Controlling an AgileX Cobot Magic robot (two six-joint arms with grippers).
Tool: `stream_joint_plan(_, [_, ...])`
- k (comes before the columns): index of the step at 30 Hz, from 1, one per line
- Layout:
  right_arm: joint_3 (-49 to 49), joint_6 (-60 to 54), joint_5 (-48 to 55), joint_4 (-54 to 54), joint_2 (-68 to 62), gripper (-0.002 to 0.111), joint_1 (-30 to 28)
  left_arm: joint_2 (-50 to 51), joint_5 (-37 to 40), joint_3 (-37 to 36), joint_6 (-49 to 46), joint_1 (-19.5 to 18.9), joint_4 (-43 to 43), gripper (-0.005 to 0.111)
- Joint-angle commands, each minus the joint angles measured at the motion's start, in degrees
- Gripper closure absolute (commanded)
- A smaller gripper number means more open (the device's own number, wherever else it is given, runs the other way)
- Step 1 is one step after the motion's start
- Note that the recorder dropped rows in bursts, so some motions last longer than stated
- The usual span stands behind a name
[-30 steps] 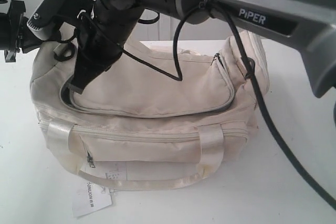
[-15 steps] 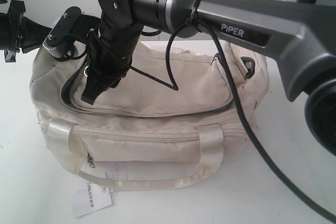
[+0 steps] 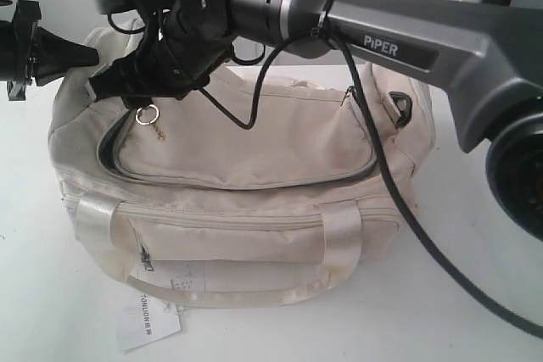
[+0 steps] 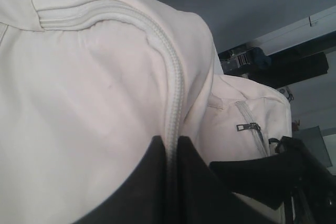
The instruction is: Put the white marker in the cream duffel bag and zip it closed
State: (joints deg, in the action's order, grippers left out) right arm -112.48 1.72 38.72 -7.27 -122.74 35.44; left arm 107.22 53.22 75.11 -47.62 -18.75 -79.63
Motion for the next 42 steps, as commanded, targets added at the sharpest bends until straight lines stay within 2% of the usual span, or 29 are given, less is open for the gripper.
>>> stream_joint_plan(1, [-0.2,1.3,-1.4,-7.7,-0.2,0.054,-3.0,-0.5,2.5,0.3,-0.3,-0.1,-2.5,0.107])
stream_joint_plan(22, [-0.2,-5.2,3.4,-21.6,-3.4,0.054,-4.6,-0.5,3.2,0.3,-0.3,-0.1,-2.5,0.107])
stream_joint_plan(30, [-0.2,-6.8,-0.3,-27.3,-6.5,0.054,-4.6,-0.5,3.5,0.3,-0.3,-0.1,-2.5,0.107])
stream_joint_plan(32, [-0.2,-7.1,-1.1,-27.5,-6.7,0.064,-4.6,-0.5,3.5,0.3,-0.7,-0.1,-2.5,0.107])
stream_joint_plan(35, [-0.2,-8.8,-1.4,-27.1,-6.3,0.101,-4.6,-0.5,3.5,0.3,-1.1,-0.1,-2.5,0.107])
stream_joint_plan(36, [-0.2,-10.0,-1.4,-27.1,-6.1,0.108,-4.6,-0.5,3.5,0.3,-1.2,-0.1,-2.5,0.107])
stream_joint_plan(42, [-0.2,-10.3,1.3,-22.3,-4.8,0.108,-4.7,-0.5,3.5,0.3,-1.3,-0.1,-2.5,0.107])
